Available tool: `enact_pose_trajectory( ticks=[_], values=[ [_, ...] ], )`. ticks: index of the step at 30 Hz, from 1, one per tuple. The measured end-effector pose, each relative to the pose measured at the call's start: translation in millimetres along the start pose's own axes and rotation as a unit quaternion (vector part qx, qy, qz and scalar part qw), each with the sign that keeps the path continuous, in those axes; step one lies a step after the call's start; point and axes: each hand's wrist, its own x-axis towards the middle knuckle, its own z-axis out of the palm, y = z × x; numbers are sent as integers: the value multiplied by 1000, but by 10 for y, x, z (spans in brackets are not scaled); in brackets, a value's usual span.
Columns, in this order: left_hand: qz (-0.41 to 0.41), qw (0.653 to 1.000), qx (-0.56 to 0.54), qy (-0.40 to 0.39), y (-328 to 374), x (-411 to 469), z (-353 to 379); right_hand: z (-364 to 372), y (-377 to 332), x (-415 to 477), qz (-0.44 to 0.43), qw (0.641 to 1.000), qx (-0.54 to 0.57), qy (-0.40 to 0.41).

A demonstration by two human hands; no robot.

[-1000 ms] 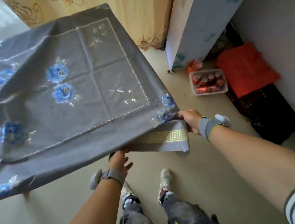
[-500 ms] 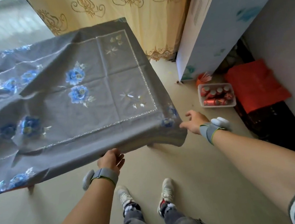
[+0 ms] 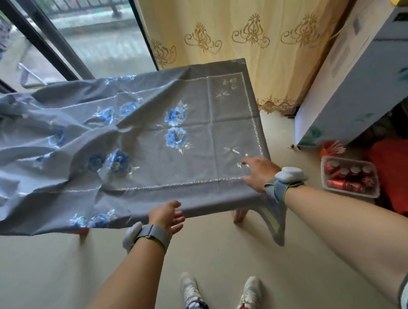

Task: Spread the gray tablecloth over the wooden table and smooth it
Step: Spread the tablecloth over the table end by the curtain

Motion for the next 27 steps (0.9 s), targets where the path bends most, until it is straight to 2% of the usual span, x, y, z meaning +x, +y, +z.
enact_pose_trajectory(
  ticks=[9,12,14,18,19,20,23,25,27],
  values=[
    [67,994,10,80,357,228,-974,72,-1059,273,-82,996,-46,-11],
    [101,983,47,148,428,471,-1409,303,-1449,397,-92,994,-54,-28],
    [100,975,71,186,485,641,-1685,461,-1687,468,-92,993,-59,-35],
    [22,965,139,220,646,935,-2171,798,-2157,662,-89,993,-66,-44],
    [15,964,113,241,668,1018,-2299,895,-2294,719,-88,992,-71,-50],
    [-17,967,41,252,693,1115,-2387,974,-2401,751,-87,991,-80,-56],
    [-78,953,33,290,665,1443,-2766,1211,-2762,843,-56,989,-129,-50],
    [-105,958,-8,268,636,1509,-2867,1281,-2887,847,-23,987,-154,-32],
    [-96,966,-101,217,612,1504,-2895,1304,-2889,858,-9,986,-164,-32]
  ],
)
